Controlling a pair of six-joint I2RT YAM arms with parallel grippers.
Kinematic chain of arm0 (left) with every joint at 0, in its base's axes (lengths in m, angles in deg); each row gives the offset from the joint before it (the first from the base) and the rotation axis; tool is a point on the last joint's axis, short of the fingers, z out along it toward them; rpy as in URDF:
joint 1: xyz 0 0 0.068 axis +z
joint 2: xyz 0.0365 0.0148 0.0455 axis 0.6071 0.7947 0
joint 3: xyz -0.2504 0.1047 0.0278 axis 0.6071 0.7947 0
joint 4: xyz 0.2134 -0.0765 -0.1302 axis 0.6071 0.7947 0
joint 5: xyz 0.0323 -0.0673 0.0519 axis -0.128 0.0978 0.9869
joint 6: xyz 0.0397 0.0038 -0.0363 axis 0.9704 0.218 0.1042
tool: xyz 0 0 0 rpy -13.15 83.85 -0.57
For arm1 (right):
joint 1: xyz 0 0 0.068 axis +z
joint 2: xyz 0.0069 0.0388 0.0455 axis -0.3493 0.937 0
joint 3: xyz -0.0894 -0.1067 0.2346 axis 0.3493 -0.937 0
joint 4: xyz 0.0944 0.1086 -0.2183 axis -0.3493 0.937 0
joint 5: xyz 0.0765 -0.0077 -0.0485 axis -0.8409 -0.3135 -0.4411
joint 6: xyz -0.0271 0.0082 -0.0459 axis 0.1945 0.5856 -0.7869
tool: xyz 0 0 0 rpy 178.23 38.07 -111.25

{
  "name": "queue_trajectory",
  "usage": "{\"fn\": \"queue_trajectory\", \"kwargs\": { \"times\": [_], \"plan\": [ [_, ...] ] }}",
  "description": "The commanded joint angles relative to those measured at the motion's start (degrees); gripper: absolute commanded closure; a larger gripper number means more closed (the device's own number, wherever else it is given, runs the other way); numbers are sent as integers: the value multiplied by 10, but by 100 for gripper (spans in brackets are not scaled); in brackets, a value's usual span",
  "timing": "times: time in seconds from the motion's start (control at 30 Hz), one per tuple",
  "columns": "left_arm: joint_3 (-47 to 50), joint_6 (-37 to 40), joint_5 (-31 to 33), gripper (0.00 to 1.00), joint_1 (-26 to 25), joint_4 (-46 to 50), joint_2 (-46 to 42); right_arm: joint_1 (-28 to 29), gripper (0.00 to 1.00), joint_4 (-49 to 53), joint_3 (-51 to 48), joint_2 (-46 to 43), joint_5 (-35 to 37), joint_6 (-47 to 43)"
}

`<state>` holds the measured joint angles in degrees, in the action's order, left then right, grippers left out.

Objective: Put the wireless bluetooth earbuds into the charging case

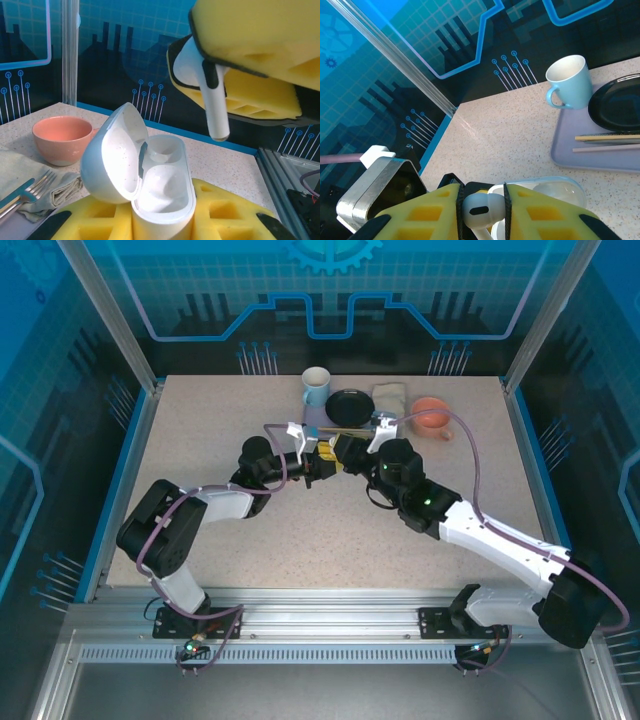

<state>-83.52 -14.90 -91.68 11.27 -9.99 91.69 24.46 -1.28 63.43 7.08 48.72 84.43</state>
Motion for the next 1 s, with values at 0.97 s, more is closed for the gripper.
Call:
{"fn": "queue_trajectory", "kwargs": {
  "times": [0.97],
  "plan": [
    [-39,-40,7,100,-4,4,-18,7,76,-150,-30,45,58,-23]
  ]
}}
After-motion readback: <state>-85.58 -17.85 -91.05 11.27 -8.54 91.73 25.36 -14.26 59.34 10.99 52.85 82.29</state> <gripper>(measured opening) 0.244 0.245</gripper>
